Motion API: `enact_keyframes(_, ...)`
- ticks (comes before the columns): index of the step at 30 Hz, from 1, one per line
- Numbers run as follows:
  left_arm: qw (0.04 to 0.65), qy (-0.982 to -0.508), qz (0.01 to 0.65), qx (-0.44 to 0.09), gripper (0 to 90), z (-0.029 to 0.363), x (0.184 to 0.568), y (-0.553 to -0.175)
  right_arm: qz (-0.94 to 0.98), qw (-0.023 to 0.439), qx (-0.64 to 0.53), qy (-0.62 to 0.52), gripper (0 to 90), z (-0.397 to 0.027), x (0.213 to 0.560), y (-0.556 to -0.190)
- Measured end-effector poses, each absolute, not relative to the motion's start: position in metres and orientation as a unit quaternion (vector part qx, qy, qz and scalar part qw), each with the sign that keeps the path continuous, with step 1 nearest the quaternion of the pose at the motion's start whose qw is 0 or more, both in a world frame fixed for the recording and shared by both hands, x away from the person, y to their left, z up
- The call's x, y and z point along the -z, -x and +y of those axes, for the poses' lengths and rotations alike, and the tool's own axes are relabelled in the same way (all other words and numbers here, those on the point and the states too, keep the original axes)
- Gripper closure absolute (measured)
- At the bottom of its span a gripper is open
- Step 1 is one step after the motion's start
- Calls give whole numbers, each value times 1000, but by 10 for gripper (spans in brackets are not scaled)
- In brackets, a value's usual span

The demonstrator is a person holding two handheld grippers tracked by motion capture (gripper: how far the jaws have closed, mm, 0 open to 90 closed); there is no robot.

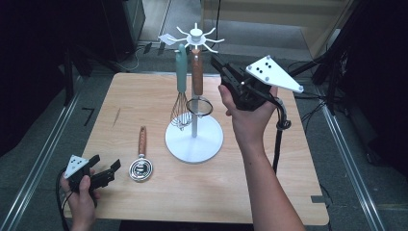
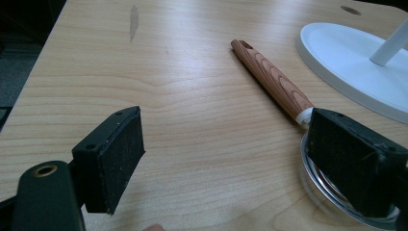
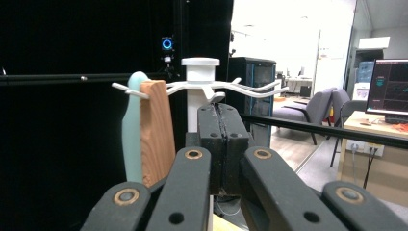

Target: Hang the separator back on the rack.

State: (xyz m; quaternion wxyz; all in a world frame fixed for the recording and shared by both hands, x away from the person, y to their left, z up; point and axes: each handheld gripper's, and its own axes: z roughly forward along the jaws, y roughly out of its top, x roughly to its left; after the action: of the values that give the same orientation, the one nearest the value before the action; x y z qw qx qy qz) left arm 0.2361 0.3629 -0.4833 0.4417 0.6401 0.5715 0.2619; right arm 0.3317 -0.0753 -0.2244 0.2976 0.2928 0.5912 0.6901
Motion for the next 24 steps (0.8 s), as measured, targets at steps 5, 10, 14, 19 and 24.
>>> enact_keyframes(5,441,-640,572,-262,135,363,483,-236,594,304,-683,-296,900,-78,225,-331)
enact_keyframes(10,441,-640,572,-262,134,363,483,-236,584,304,-690,-301,900,-84,220,-331)
enact_keyframes(14,441,-640,572,-262,134,363,483,-236,585,308,-692,-290,900,-83,217,-327)
enact_keyframes(19,441,-640,572,-262,135,363,483,-236,588,310,-689,-288,900,-83,219,-326)
enact_keyframes(24,441,-640,572,-262,134,363,483,-236,592,314,-681,-296,900,-89,229,-327)
